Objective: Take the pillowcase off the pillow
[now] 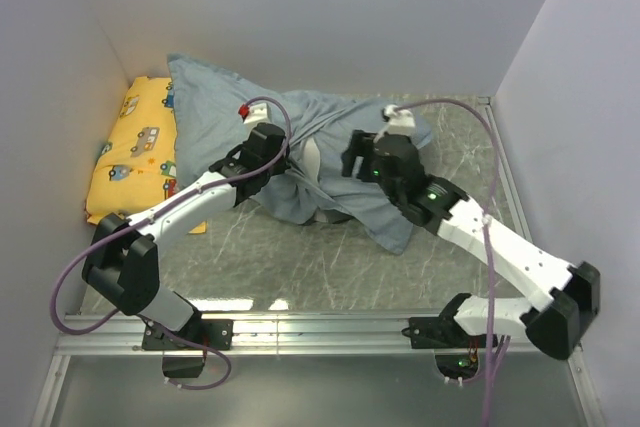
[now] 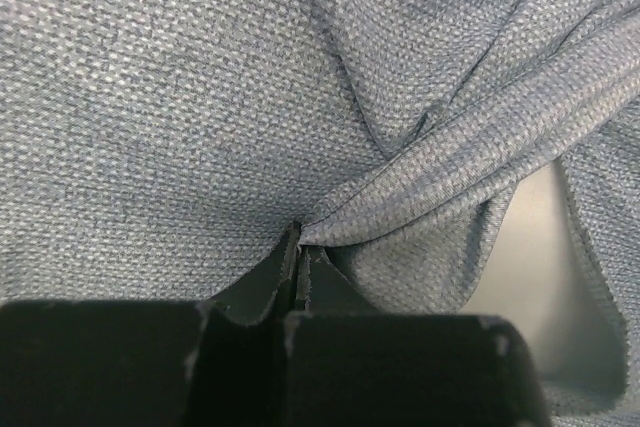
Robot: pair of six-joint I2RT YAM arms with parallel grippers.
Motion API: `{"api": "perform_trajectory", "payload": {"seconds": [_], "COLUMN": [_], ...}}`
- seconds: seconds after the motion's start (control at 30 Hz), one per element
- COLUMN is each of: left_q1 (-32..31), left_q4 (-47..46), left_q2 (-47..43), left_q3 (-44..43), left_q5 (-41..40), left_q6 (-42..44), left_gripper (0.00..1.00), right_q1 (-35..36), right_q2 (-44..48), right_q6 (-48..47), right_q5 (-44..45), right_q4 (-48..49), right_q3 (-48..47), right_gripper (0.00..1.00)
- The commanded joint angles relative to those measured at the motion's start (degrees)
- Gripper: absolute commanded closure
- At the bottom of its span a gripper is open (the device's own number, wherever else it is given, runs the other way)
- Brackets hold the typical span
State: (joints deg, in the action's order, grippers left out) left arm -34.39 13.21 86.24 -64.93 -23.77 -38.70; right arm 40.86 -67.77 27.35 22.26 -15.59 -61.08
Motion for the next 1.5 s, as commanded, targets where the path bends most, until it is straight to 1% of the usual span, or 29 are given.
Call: {"api": "perform_trajectory", "payload": {"seconds": [0.0,0.03,0.07,0.13,0.23,0.27,0.3,0.33,0.37,0.4,0.43,0.47,0.5,0.53,0.57,0.63,0.7,0.73,0.8,0.87,0.9,1.03,1.13,1.2,1.23,1.33,1.37,1.43,1.47], "left_q1": [0.0,0.1,0.0,0.0,0.1,0.2,0.4,0.7,1.6,2.3,3.3,5.2,6.2,7.2,9.1,10.8,14.0,16.1,16.9,16.1,15.4,11.4,8.0,6.4,5.2,2.9,2.3,1.6,1.5], "left_q4": [-1.8,-1.9,-1.8,-1.7,-1.9,-1.8,-1.3,-0.9,-0.6,-0.6,-0.8,-1.1,-1.3,-1.1,-1.1,-0.5,-0.9,-1.4,-3.5,-4.0,-4.2,-5.8,-3.7,-1.6,-0.7,2.1,2.9,4.6,5.1], "left_q2": [0.5,0.6,0.9,1.7,2.4,2.4,2.4,2.4,2.3,1.6,1.0,0.4,-0.7,-1.2,-1.7,-2.9,-4.3,-4.8,-5.1,-4.1,-3.9,-4.2,-4.1,-3.3,-2.5,-0.9,0.0,0.5,0.4], "left_q3": [1.6,1.6,1.5,1.3,1.2,1.2,1.2,1.2,1.4,2.2,2.6,3.2,3.6,4.1,4.3,4.5,5.2,6.4,7.6,7.6,7.9,8.3,5.4,2.5,1.7,-1.5,-2.6,-2.9,-2.8], "left_q5": [2.9,3.0,3.0,2.9,2.7,2.7,2.3,2.1,1.9,2.7,3.2,4.0,4.6,5.2,5.5,5.9,6.7,8.7,10.8,12.9,13.2,13.8,11.4,9.1,8.6,6.8,6.0,3.4,2.6], "left_q6": [-1.9,-2.0,-2.1,-2.3,-2.5,-2.5,-2.3,-2.3,-2.1,-2.1,-2.3,-2.2,-2.1,-2.2,-2.2,-2.2,-2.7,-3.0,-3.2,-3.0,-2.9,-1.9,-0.3,0.5,0.4,0.4,0.6,0.9,0.9], "left_gripper": [1.0,1.0,0.99,1.0,1.0,0.99,0.99,0.99,1.0,0.99,0.99,1.0,0.99,0.99,0.99,0.99,1.0,0.99,0.99,0.99,0.99,1.0,0.92,0.86,0.81,0.71,0.63,0.58,0.54], "right_q1": [4.1,4.7,5.5,5.9,5.5,5.1,3.5,2.6,1.3,-1.8,-4.1,-6.1,-8.2,-13.5,-15.8,-22.6,-25.3,-26.1,-26.6,-26.4,-26.4,-26.3,-26.3,-26.3,-26.3,-26.2,-26.2,-26.4,-26.4], "right_q2": [-10.1,-12.5,-16.8,-22.5,-27.3,-27.9,-27.9,-26.1,-24.4,-22.4,-17.6,-15.3,-13.1,-9.7,-8.4,-6.3,-5.6,-5.7,-7.0,-10.1,-10.9,-13.1,-12.3,-11.0,-10.4,-7.9,-7.6,-6.6,-6.4], "right_q6": [-3.7,-4.7,-5.2,-6.1,-6.4,-6.2,-5.7,-4.4,-3.9,-2.7,-2.0,-1.5,-1.1,-0.1,0.3,2.1,3.3,4.4,5.2,6.1,6.7,7.7,7.6,7.3,7.2,6.9,6.7,6.3,6.2], "right_q5": [7.2,7.4,7.1,7.0,8.0,8.4,8.9,10.4,10.7,10.4,8.7,8.1,7.4,6.7,5.2,2.6,-0.9,-2.3,-6.5,-9.6,-12.6,-15.7,-16.4,-15.9,-15.8,-15.9,-15.9,-15.8,-15.8], "right_q4": [-2.6,-3.0,-3.7,-4.3,-5.4,-6.2,-6.9,-7.0,-6.4,-5.8,-5.1,-3.5,-2.6,-1.7,-0.2,1.6,4.7,7.3,9.1,11.3,12.2,15.5,15.5,15.5,15.5,15.4,15.3,14.8,14.8], "right_q3": [-8.8,-10.7,-12.3,-16.1,-17.8,-17.8,-17.0,-15.7,-11.6,-9.3,-6.7,-1.8,0.8,3.1,7.2,10.9,15.5,16.9,18.6,18.8,19.0,20.0,20.4,20.3,20.4,20.7,20.7,20.6,20.6], "right_gripper": [0.19,0.18,0.16,0.16,0.16,0.2,0.26,0.34,0.57,0.65,0.72,0.79,0.8,0.82,0.85,0.89,0.91,0.92,0.93,0.98,0.99,1.0,1.0,1.0,1.0,1.0,1.0,1.0,1.0]}}
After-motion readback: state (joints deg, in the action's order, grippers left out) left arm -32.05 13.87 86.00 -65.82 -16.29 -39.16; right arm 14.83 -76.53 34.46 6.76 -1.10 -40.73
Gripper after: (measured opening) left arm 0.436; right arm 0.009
